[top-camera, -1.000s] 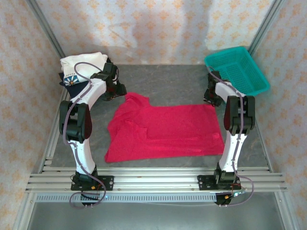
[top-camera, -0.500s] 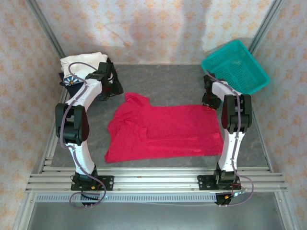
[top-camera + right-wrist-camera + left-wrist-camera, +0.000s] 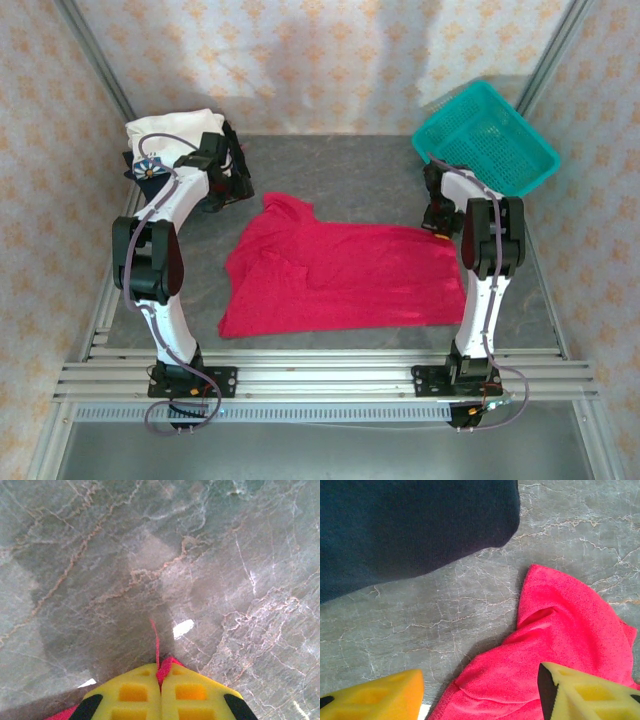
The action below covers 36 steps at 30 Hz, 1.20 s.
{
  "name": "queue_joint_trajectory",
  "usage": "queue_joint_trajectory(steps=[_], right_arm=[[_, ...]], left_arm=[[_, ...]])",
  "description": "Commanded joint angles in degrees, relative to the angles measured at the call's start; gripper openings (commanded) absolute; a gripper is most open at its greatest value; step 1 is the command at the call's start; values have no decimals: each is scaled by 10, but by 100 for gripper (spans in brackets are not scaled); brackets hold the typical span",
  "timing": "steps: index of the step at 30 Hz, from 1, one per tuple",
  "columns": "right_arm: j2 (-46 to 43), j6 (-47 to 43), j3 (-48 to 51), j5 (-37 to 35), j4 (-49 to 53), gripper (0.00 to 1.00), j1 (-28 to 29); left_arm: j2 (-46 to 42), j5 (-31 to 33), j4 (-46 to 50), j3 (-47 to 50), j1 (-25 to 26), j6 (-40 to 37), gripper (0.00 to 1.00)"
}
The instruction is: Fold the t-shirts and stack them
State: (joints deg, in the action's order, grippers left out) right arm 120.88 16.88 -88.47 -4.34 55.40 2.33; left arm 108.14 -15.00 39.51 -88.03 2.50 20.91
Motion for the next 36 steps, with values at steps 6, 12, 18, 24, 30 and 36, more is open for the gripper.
queue_joint_trajectory(steps=[6,12,18,24,30,36], right_arm=[[-28,-17,24,18,-11,0,2],[-30,-30,22,25,-13,0,2],[-41,-40,25,32,-17,0,2],[-48,-46,27,40,-15,0,3],[-49,-49,28,48,-14,0,4],[-50,-52,27,48,-11,0,4]], left_arm=[[48,-9,16,-68,19,-24,62],[148,-5,56,-173,49,-30,54],[218,17,73,-238,50,-12,50],[261,40,74,-278,50,-4,50],[303,35,69,-315,51,-1,49],[354,22,111,-388,60,-8,42]])
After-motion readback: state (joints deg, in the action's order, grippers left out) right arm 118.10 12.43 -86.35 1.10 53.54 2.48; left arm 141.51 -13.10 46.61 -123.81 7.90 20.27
